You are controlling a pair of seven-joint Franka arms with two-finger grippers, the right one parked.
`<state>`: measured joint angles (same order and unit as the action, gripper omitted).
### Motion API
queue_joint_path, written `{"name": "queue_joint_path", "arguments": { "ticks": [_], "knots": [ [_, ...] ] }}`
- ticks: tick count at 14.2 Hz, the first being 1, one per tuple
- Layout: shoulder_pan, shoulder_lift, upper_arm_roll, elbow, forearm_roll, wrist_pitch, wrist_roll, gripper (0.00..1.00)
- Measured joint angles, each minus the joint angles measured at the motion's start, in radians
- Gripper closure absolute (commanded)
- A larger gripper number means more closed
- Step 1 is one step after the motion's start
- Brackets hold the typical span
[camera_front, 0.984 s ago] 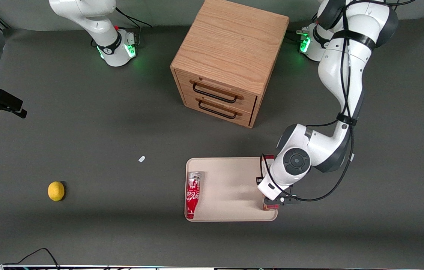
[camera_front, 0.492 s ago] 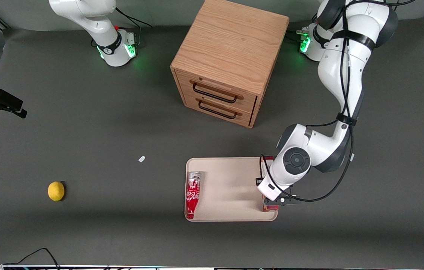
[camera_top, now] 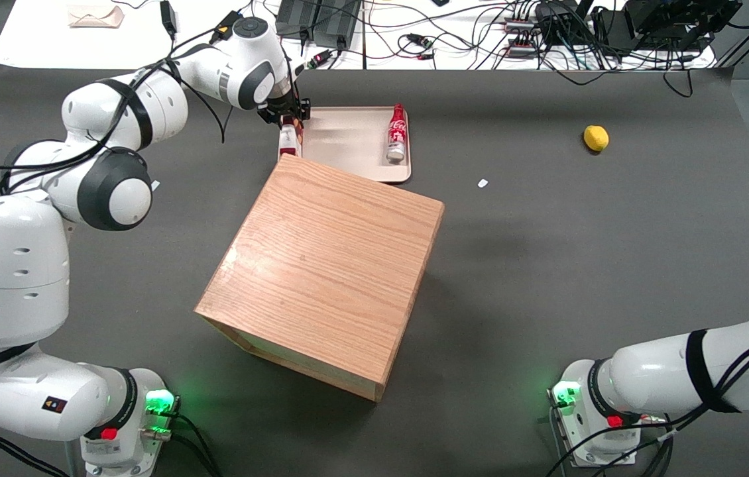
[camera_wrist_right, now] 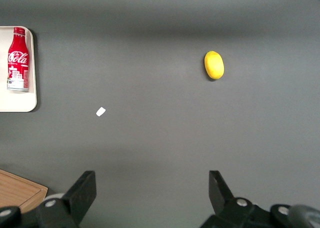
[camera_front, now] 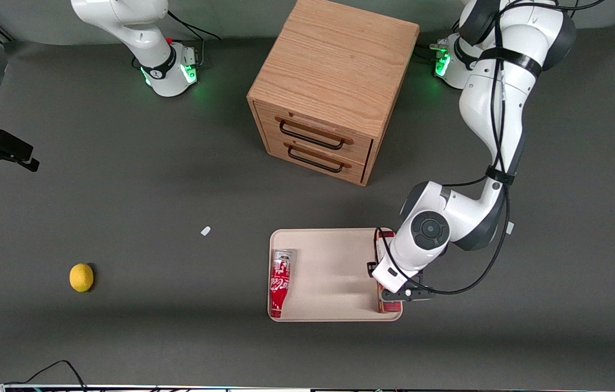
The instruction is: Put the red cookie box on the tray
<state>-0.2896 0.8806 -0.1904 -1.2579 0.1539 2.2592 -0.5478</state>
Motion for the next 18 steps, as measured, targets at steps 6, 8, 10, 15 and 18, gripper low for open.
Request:
{"name": "queue_joint_path", "arguments": {
  "ticks": [6,8,10,15,18],
  "knots": [
    [0.009,-0.045,0.006,0.008,0.001,0.004,0.000,0.00],
    [0.032,-0.108,0.009,-0.004,-0.003,-0.029,0.000,0.00],
    [0.057,-0.187,0.009,-0.054,-0.007,-0.049,0.000,0.00],
    [0.156,-0.456,0.010,-0.211,-0.064,-0.240,0.024,0.00],
    [0.251,-0.627,0.013,-0.237,-0.126,-0.455,0.184,0.00]
  ]
}}
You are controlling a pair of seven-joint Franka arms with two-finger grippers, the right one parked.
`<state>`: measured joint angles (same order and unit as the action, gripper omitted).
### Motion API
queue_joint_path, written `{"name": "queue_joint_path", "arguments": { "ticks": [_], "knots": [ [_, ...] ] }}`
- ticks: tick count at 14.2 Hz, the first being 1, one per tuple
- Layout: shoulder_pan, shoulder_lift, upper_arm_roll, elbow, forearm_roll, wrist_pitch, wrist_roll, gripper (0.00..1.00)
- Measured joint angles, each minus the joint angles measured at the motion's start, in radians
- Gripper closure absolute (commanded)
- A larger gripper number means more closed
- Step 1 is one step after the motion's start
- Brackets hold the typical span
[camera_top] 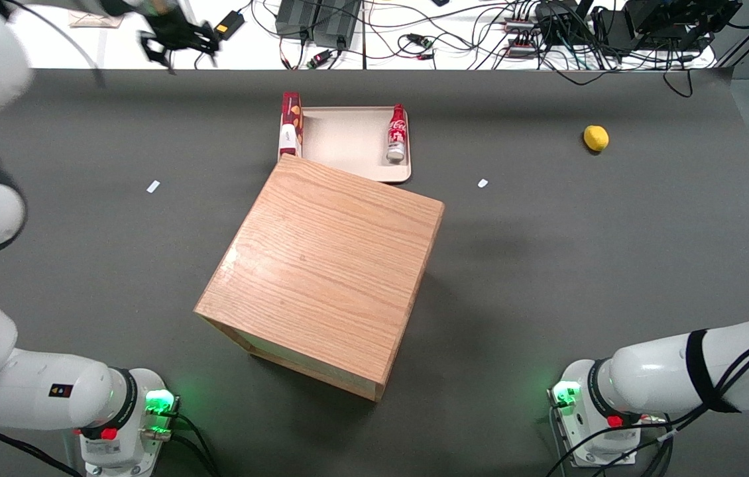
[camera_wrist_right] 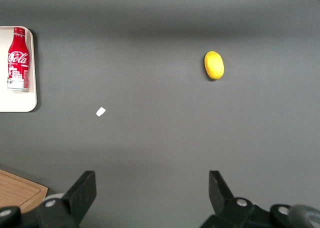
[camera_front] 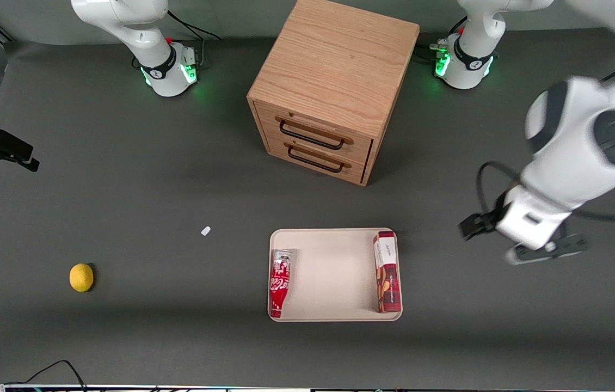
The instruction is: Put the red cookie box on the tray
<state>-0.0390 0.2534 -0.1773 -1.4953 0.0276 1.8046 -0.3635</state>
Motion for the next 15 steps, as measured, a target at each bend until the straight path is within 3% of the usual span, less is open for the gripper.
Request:
{"name": "queue_joint_path", "arguments": {
  "ticks": [4,10,15],
  "knots": [
    [0.126,-0.162,0.002,-0.037,-0.023,-0.167,0.113,0.00],
    [0.240,-0.378,-0.003,-0.179,-0.024,-0.219,0.345,0.00],
    [0.256,-0.455,-0.008,-0.202,-0.024,-0.274,0.371,0.00]
  ]
}}
